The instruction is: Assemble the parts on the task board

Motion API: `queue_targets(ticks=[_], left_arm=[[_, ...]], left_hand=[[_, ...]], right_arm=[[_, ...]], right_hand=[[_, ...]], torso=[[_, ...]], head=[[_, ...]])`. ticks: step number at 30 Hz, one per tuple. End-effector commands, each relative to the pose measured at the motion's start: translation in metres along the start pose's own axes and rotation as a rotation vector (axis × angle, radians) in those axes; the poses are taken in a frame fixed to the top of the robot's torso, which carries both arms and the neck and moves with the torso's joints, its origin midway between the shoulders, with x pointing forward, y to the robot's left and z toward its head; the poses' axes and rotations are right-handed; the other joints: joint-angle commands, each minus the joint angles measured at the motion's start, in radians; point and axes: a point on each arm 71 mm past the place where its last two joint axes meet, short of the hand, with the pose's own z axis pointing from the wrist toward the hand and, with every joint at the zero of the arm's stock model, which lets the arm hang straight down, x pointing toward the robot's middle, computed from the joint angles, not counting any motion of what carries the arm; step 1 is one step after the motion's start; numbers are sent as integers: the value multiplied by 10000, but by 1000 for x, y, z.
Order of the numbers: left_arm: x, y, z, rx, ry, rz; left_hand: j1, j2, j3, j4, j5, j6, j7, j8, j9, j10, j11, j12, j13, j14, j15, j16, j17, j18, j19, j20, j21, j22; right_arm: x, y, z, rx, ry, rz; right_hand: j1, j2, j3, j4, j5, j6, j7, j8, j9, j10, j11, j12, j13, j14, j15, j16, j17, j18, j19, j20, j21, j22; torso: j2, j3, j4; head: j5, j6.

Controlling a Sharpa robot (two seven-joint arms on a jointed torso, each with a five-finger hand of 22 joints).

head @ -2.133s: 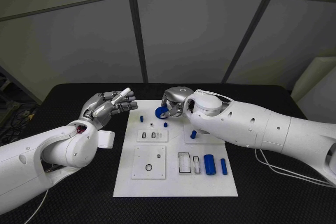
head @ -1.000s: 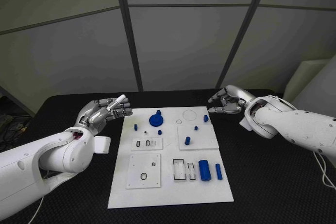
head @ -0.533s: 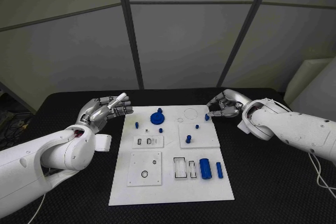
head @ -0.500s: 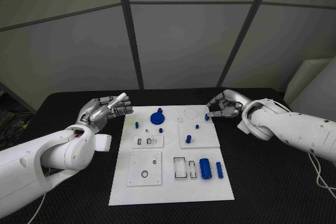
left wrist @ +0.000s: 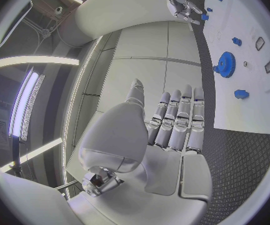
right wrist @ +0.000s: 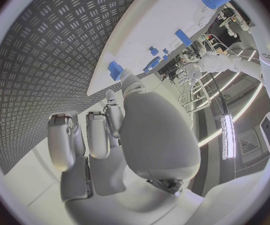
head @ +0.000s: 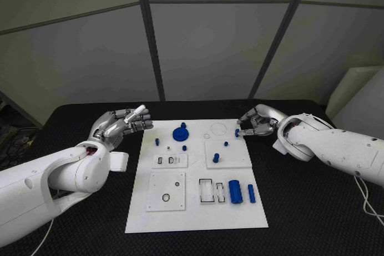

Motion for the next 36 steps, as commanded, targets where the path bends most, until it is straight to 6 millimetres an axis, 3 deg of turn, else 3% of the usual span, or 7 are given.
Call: queue_targets(ticks=[1, 26, 36], left_arm=[[0, -1, 0, 53, 65, 28], [-2, -1, 0, 74, 42, 41], [-2, -1, 0, 72, 38, 42]], left_hand=[[-20, 95, -28, -30, -9, 46, 119, -40, 10, 85, 13, -42, 4, 65, -6, -21, 7, -113, 70, -4, 40, 11], [-41, 93, -59, -43, -27, 28, 138, -59, 4, 69, 25, -68, -2, 65, -1, -45, 3, -118, 72, -6, 46, 6], [-65, 95, -75, -37, -34, 24, 142, -64, 3, 65, 29, -77, -3, 66, 1, -54, 1, -120, 71, -6, 48, 4]], right_arm=[[1, 2, 0, -43, 149, -50], [3, 2, 0, 47, 350, 189], [8, -1, 0, 174, 535, 212]], right_hand=[[25, 48, 7, -26, 41, -70, -13, -12, -10, -40, 44, -47, 12, 652, -8, 17, 887, -151, 1054, 26, 30, 2634], [-106, 117, -31, 64, 50, -24, -18, 14, 3, -4, 42, 9, 56, 664, -7, 42, 936, -151, 1054, 30, 30, 2634], [-103, 216, -3, 71, 60, 26, -27, 29, 13, 19, 34, 44, 82, 675, -13, 64, 975, -151, 1054, 28, 30, 2634]], torso=[[-5, 1, -3], [-6, 1, 10], [-4, 5, -1]], head=[[0, 2], [-80, -13], [-42, -42]])
